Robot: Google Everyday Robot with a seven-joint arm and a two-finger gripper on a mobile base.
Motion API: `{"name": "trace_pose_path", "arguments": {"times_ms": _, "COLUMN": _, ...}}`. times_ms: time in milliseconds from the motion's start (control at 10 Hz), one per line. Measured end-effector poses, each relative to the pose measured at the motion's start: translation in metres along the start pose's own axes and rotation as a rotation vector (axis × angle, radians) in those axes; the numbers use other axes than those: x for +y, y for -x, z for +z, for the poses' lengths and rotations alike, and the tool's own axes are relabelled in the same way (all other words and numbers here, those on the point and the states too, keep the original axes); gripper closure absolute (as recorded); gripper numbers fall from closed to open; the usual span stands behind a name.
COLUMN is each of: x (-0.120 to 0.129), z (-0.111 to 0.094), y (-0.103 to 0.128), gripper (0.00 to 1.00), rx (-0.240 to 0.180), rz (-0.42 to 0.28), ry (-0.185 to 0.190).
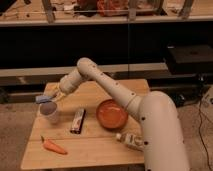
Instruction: Place the white sponge in the ceramic cup
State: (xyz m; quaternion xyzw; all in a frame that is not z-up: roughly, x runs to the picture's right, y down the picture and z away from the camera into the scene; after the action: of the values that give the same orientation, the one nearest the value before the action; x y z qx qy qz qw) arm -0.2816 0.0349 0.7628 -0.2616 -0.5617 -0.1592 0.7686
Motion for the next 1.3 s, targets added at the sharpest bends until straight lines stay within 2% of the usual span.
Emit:
{"name": "trace_pose_path", "arguments": {"times_ms": 200, "x": 0.003, "z": 0.003, "y": 0.008, "gripper": 0.96, "rx": -0.023, "rz": -0.088, "ry": 0.058}}
{"name": "trace_pose_path", "arguments": {"times_ms": 400, "x": 0.011, "z": 0.001, "y": 0.014, "gripper": 0.96, "rx": -0.009, "rz": -0.161, "ry": 0.093}}
{"name": "trace_pose_path", "arguments": {"times_ms": 600, "x": 0.019, "z": -0.008, "y": 0.015, "gripper": 0.96, "rx": 0.024, "rz": -0.193, "ry": 0.087}}
{"name": "trace_pose_path", "arguments": {"times_ms": 1000, "x": 0.028, "z": -0.015, "y": 0.016, "gripper": 0.96, "rx": 0.082, "rz": -0.207, "ry": 0.075}}
{"name": "trace_pose_path", "arguments": {"times_ms": 1200, "x": 0.032, "z": -0.015, "y": 0.017, "gripper": 0.96, "rx": 0.079, "rz": -0.245, "ry": 0.096}}
{"name": "trace_pose_path", "arguments": {"times_ms": 1300, "x": 0.035, "z": -0.012, "y": 0.018, "gripper": 0.93, "rx": 0.072, "rz": -0.268, "ry": 0.113}}
